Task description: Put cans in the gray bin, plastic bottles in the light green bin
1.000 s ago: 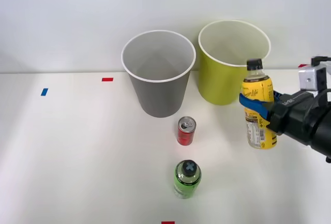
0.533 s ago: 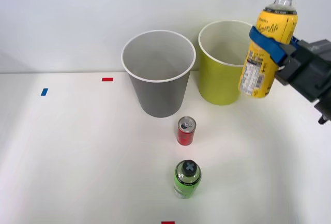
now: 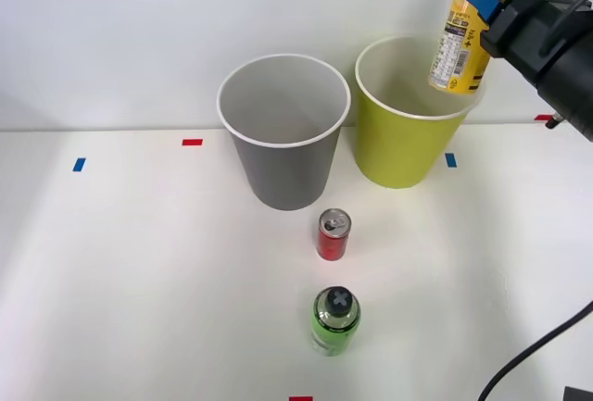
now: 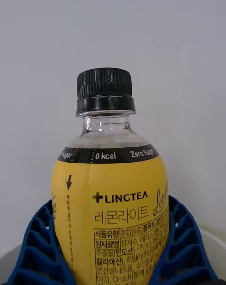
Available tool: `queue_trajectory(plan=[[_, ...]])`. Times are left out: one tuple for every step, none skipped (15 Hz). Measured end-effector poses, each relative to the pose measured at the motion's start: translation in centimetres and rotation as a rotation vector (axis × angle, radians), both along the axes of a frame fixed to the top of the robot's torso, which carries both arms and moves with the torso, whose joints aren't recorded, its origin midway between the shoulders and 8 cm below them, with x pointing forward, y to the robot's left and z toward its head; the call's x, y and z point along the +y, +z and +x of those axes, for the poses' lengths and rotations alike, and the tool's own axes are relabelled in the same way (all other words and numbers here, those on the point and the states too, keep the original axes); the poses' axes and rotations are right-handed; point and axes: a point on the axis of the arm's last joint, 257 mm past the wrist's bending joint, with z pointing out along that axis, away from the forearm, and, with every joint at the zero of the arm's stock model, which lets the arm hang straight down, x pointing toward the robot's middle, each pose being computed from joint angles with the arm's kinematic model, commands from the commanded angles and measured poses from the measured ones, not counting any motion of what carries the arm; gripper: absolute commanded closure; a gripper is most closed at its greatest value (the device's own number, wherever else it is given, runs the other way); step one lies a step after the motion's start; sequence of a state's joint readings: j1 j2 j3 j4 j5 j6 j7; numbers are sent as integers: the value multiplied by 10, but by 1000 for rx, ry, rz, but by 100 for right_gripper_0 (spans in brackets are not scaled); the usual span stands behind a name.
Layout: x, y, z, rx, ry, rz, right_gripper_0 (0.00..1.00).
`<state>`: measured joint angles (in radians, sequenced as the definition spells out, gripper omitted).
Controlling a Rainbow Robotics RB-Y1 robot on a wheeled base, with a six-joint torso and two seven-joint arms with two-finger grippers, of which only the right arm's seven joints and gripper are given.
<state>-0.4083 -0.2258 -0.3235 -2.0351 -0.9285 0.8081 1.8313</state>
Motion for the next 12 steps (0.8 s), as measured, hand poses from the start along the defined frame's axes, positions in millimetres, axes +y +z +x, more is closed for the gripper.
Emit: queue_trajectory(plan=[[-3,-2,12,3,-19,2,100],[-5,-2,21,-4,-31,6,100],[-6,-4,30,-6,-41,8,100],[-6,-7,38,-6,-48,2,100],[-4,-8,46,-8,-52,-2,100],[-3,-9,54,-17,-60,1,100],[-3,-10,61,-29,-70,4,100],[-1,-14,66,-33,-76,3,100],[1,-16,69,-36,-78,-1,100],[4,-18,69,-36,-75,-6,100],[7,-19,70,-36,-71,-12,100],[9,-20,70,-36,-69,-19,100]])
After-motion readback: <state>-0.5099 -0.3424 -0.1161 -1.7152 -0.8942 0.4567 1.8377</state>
